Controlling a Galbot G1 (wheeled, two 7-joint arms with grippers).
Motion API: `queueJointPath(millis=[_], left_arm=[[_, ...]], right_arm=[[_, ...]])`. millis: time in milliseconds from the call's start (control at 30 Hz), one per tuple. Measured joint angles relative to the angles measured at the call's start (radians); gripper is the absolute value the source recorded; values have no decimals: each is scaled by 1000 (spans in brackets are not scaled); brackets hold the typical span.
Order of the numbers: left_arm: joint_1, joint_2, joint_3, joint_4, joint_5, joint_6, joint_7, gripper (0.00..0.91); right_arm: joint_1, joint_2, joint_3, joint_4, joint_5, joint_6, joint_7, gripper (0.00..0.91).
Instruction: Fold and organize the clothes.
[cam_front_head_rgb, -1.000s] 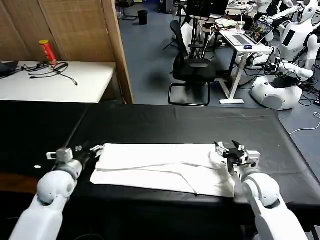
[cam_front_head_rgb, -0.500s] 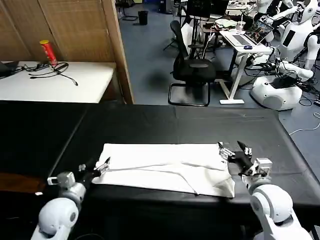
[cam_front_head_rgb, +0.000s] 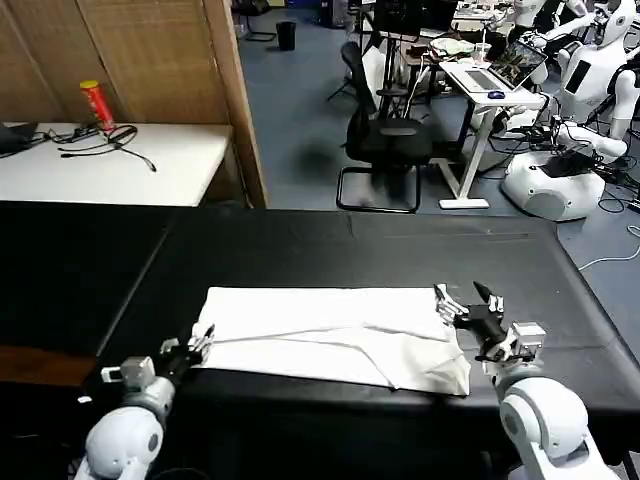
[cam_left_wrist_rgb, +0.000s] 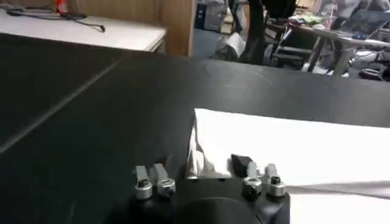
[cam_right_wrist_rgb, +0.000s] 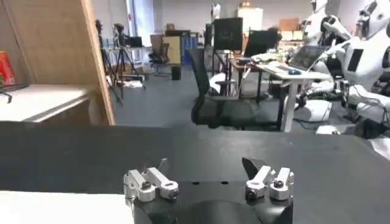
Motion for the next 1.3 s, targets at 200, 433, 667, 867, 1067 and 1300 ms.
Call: queueJointPath(millis=[200, 433, 667, 867, 1067, 1300], left_arm=[[-8, 3, 4, -2, -10, 39, 7, 0], [-26, 38, 3, 7, 120, 9, 53, 0], [-22, 134, -34, 53, 340, -80, 61, 0], [-14, 282, -101, 102, 383, -115, 55, 0], [-3, 361, -127, 97, 401, -103, 44, 0], [0, 312, -80, 1, 282, -57, 22, 0]], right_arm=[[12, 4, -4, 2, -2, 1, -4, 878], [12, 11, 1, 3, -5, 2, -4, 878], [6, 18, 11, 10, -5, 2, 0, 878], [1, 30, 11, 13, -7, 2, 2, 878], [-14, 47, 9, 23, -17, 3, 4, 878], [-33, 59, 10, 33, -32, 5, 4, 878]])
